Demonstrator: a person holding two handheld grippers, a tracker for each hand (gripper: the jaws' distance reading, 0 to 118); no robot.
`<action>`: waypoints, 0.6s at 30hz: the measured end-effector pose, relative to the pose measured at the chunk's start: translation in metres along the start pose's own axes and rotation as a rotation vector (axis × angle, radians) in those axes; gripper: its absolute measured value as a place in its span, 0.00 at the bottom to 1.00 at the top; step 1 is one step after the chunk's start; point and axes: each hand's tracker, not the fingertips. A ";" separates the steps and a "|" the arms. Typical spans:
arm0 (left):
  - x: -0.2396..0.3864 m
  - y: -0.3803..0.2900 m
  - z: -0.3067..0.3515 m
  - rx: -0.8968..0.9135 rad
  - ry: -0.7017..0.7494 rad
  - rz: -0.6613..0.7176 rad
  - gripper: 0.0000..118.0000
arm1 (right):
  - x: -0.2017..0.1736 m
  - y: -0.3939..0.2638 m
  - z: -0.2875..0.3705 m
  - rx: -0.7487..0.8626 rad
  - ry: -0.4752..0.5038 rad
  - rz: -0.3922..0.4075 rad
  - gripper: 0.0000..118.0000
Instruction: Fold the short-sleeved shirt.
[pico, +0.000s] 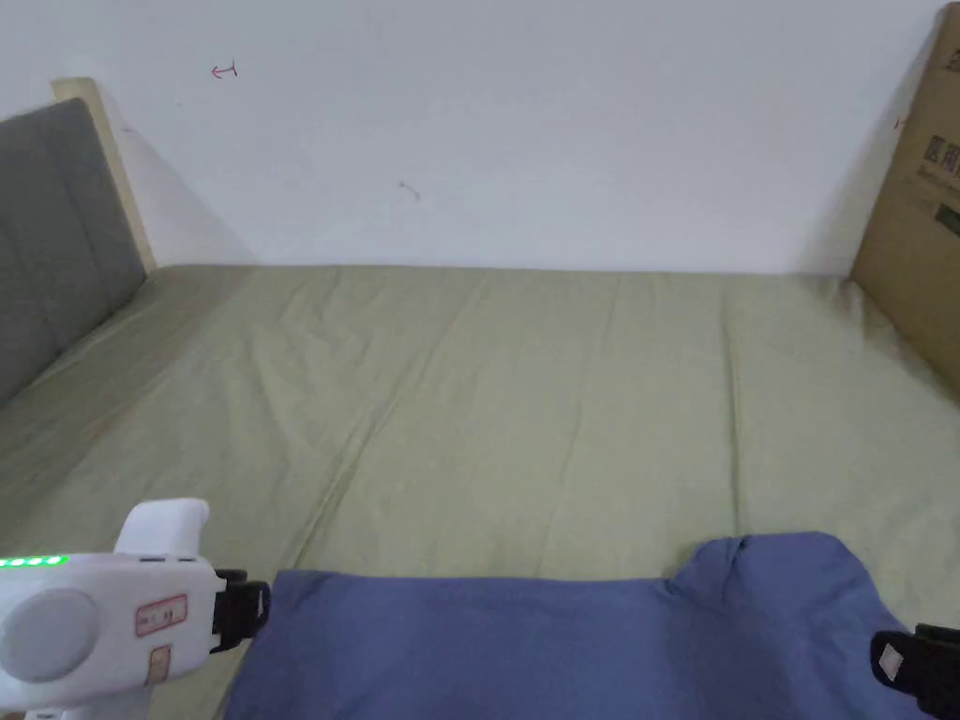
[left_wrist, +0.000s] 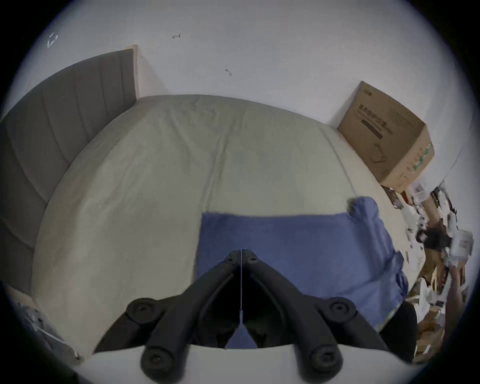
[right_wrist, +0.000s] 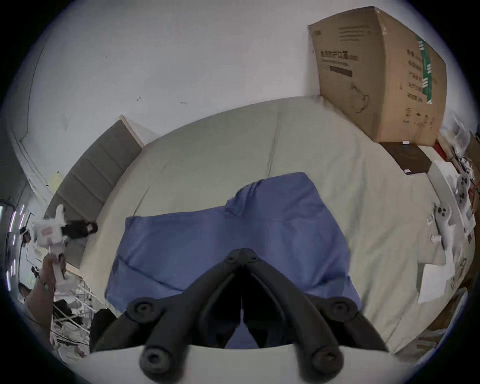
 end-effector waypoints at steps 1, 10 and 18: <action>-0.009 0.013 -0.019 -0.002 0.007 0.001 0.01 | 0.009 0.004 -0.008 -0.011 0.007 -0.007 0.00; -0.041 0.045 -0.148 -0.221 0.064 -0.020 0.91 | 0.040 0.011 -0.044 -0.100 -0.039 -0.021 0.00; -0.030 0.039 -0.121 -0.182 -0.058 -0.018 0.04 | 0.077 0.074 -0.098 -0.090 -0.124 0.021 0.56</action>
